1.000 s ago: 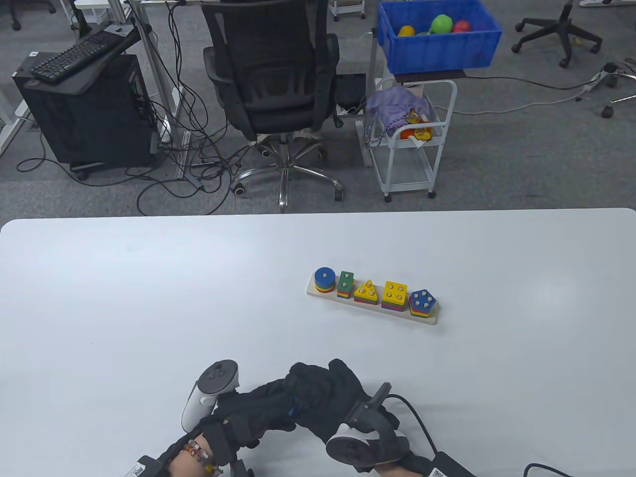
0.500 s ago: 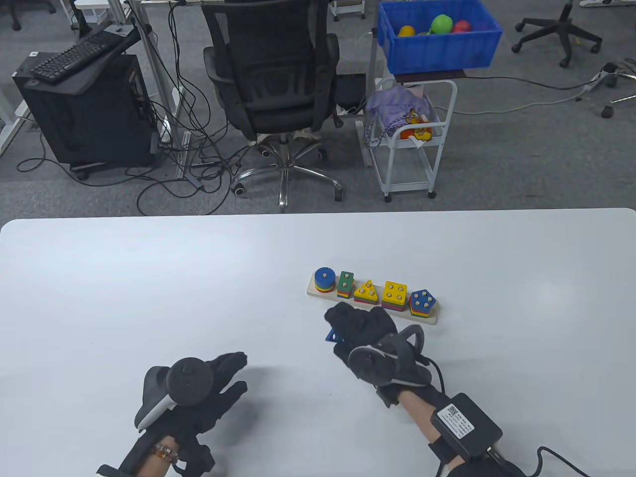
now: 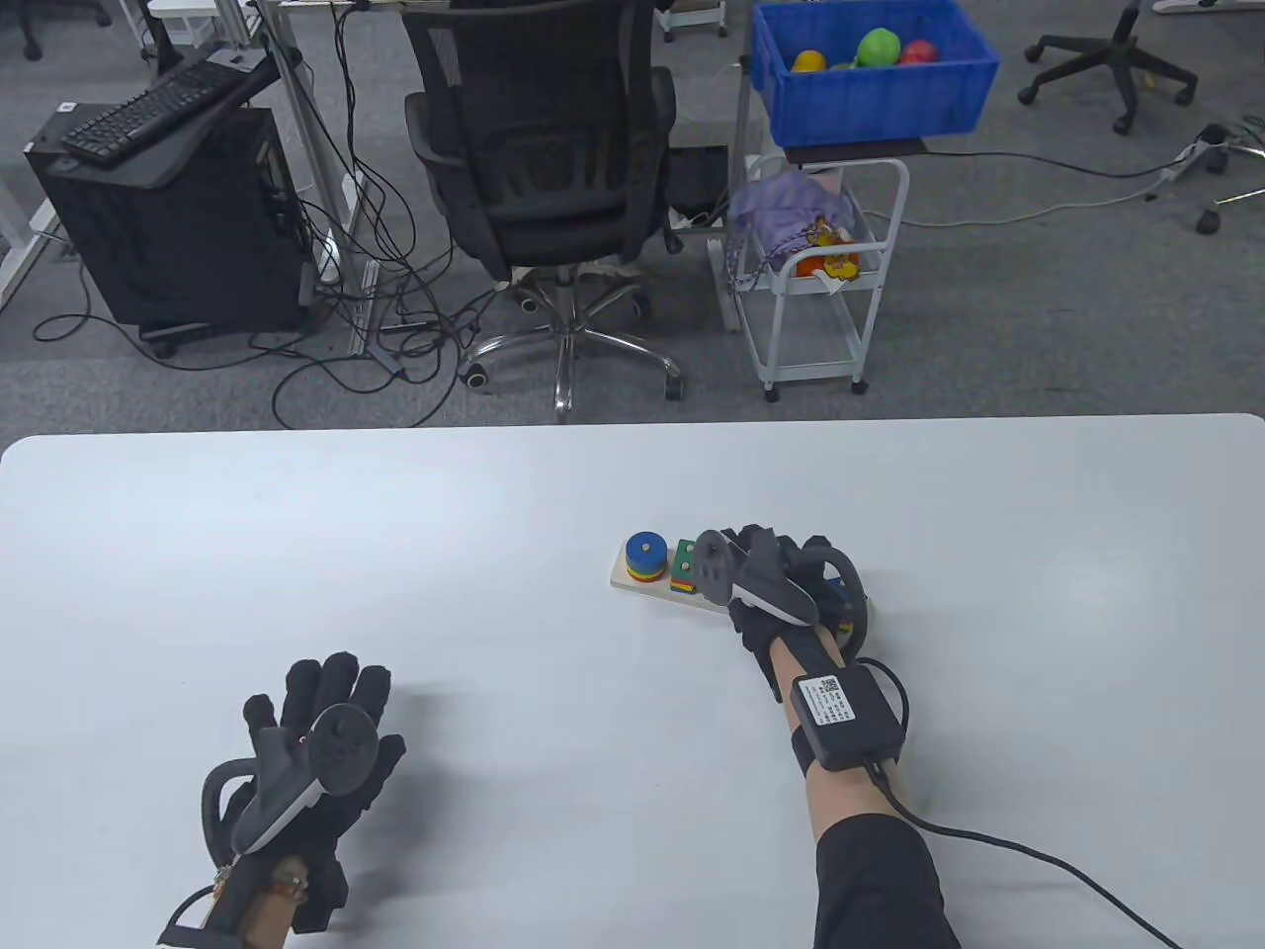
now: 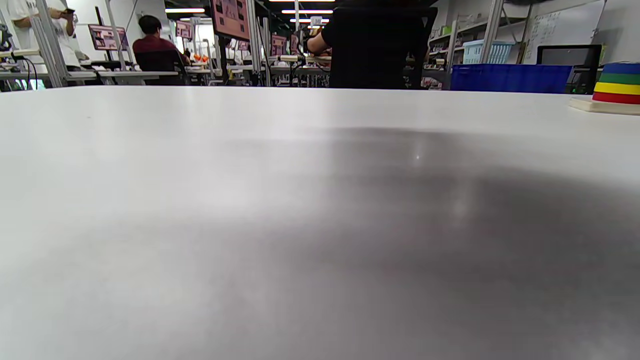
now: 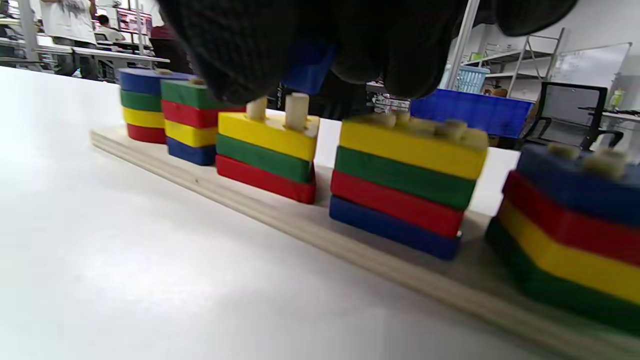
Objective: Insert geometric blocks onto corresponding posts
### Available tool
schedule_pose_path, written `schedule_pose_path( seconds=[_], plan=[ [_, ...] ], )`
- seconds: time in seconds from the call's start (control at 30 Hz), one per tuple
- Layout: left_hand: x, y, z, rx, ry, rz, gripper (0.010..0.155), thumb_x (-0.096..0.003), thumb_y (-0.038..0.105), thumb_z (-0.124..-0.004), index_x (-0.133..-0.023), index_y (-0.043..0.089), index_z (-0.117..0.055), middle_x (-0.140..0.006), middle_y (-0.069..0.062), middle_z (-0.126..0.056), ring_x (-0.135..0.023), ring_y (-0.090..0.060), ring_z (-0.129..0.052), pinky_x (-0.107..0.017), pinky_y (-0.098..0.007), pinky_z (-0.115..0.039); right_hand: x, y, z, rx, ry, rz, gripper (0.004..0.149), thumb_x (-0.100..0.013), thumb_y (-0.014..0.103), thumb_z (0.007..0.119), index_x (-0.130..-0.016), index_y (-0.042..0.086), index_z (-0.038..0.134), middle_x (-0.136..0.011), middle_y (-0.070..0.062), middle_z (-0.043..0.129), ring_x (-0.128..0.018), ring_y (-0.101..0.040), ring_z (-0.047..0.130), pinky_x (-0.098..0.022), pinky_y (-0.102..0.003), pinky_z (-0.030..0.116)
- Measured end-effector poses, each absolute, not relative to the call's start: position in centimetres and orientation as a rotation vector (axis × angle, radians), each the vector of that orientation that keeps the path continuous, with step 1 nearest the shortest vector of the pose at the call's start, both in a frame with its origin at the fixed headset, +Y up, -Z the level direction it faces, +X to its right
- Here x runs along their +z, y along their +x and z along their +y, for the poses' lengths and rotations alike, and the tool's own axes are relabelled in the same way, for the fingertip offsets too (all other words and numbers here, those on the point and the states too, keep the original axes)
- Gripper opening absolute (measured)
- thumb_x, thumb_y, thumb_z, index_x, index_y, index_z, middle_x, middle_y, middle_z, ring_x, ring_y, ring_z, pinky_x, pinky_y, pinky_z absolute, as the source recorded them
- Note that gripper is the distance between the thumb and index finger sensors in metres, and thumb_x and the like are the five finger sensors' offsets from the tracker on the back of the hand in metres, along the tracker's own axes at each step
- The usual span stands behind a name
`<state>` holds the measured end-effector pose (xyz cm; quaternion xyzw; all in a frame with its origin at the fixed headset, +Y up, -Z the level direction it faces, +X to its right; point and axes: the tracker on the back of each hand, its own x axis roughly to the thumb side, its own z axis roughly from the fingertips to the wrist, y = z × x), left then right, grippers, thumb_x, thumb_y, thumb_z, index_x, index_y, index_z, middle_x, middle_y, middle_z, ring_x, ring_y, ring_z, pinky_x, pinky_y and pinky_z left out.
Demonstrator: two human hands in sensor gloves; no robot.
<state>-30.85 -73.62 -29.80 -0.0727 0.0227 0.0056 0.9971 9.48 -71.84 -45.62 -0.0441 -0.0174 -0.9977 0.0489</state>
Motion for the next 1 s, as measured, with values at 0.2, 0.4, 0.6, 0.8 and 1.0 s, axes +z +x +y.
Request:
schedule_pose_path(
  seconds=[0.2, 0.4, 0.6, 0.8, 1.0],
  plan=[
    [-30.1, -30.9, -74.2, 0.007, -0.185, 0.043, 0.069, -0.0499, 0.061, -0.062, -0.112, 0.043, -0.035, -0.127, 0.008, -0.024, -0.121, -0.029, -0.022, -0.083, -0.065, -0.022, -46.5, 9.7, -72.2, -3.067, -0.109, -0.115, 0.062, -0.044, 0.035, 0.081, -0.101, 0.022, 0.058, -0.107, -0.012, 0.065, -0.095, -0.04, 0.074, -0.068, -0.073, 0.052],
    [-30.1, -30.9, -74.2, 0.026, -0.184, 0.04, 0.069, -0.0501, 0.061, -0.062, -0.112, 0.043, -0.036, -0.127, 0.008, -0.024, -0.121, -0.029, -0.023, -0.083, -0.065, -0.024, -46.8, 9.3, -72.4, -3.062, -0.115, -0.145, 0.062, -0.044, 0.035, 0.082, -0.1, 0.024, 0.06, -0.107, -0.011, 0.066, -0.096, -0.04, 0.073, -0.068, -0.074, 0.051],
    [-30.1, -30.9, -74.1, 0.042, -0.181, 0.038, 0.069, -0.0501, 0.061, -0.062, -0.112, 0.042, -0.036, -0.127, 0.007, -0.025, -0.12, -0.03, -0.024, -0.083, -0.065, -0.025, -46.8, 9.0, -72.8, -3.033, -0.096, -0.121, 0.062, -0.044, 0.035, 0.082, -0.1, 0.025, 0.058, -0.108, -0.01, 0.065, -0.097, -0.039, 0.071, -0.068, -0.074, 0.05],
    [-30.0, -30.8, -74.2, 0.038, -0.191, 0.032, 0.07, -0.0501, 0.061, -0.062, -0.112, 0.042, -0.036, -0.127, 0.007, -0.025, -0.12, -0.03, -0.024, -0.083, -0.065, -0.026, -46.5, 8.1, -74.0, -2.954, -0.117, -0.141, 0.062, -0.046, 0.037, 0.077, -0.102, 0.024, 0.055, -0.11, -0.011, 0.059, -0.101, -0.041, 0.063, -0.069, -0.075, 0.046],
    [-30.0, -30.9, -74.2, 0.041, -0.196, 0.037, 0.07, -0.0502, 0.061, -0.062, -0.112, 0.042, -0.036, -0.127, 0.007, -0.025, -0.12, -0.03, -0.025, -0.083, -0.065, -0.026, -45.6, 8.1, -74.0, -2.965, -0.159, -0.093, 0.071, -0.046, 0.044, 0.075, -0.106, 0.024, 0.043, -0.113, -0.012, 0.045, -0.105, -0.041, 0.049, -0.07, -0.075, 0.042]
  ],
)
